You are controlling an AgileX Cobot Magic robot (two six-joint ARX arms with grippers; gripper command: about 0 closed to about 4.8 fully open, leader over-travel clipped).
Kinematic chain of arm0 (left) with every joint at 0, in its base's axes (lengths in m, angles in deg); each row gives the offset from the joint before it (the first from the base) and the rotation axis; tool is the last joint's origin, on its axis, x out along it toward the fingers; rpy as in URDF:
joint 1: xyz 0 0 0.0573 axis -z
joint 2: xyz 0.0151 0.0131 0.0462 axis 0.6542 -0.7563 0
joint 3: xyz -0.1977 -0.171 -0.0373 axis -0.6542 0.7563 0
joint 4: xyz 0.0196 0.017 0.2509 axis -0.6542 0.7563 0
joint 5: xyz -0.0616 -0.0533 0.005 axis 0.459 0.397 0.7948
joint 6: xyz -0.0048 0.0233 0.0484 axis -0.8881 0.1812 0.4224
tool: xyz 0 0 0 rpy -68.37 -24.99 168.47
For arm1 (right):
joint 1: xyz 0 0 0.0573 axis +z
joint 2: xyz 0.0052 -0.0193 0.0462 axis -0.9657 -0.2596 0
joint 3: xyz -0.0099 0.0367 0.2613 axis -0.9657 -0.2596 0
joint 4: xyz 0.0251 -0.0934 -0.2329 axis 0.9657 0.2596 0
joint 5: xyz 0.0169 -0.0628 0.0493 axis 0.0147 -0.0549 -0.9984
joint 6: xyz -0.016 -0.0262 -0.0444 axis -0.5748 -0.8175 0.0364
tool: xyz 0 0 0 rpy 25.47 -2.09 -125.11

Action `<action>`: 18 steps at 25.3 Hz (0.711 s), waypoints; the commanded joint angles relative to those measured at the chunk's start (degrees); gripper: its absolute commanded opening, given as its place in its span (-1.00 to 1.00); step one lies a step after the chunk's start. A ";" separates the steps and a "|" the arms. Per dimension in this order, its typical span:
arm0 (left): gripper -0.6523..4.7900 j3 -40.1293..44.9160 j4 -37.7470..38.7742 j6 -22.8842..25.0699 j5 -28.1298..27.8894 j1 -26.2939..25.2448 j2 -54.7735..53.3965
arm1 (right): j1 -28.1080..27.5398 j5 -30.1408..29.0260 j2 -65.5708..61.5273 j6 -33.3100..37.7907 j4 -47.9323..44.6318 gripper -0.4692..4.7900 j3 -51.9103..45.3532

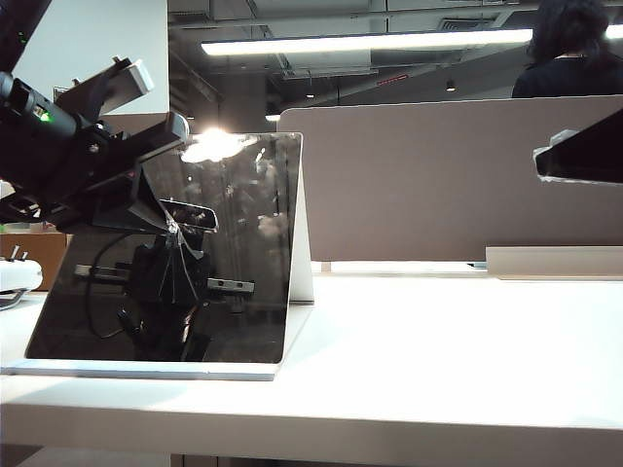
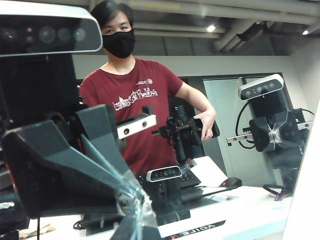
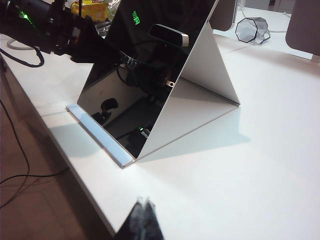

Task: Push the center of the mirror on the table forward to move it for a short distance.

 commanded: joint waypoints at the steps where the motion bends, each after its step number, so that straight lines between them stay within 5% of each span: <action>1: -0.78 -0.35 -4.74 1.33 -1.86 -0.04 -1.92 | -0.94 -0.11 -0.02 0.04 -0.81 -0.84 -0.24; 7: -0.78 -7.78 -6.56 3.87 -1.86 -1.40 -13.27 | -11.02 0.26 -0.94 0.04 -0.83 -0.84 -0.24; 18: -0.78 -31.61 -9.73 7.37 -2.80 -2.19 -36.59 | -20.70 0.35 -3.19 0.07 -0.83 -0.84 -0.24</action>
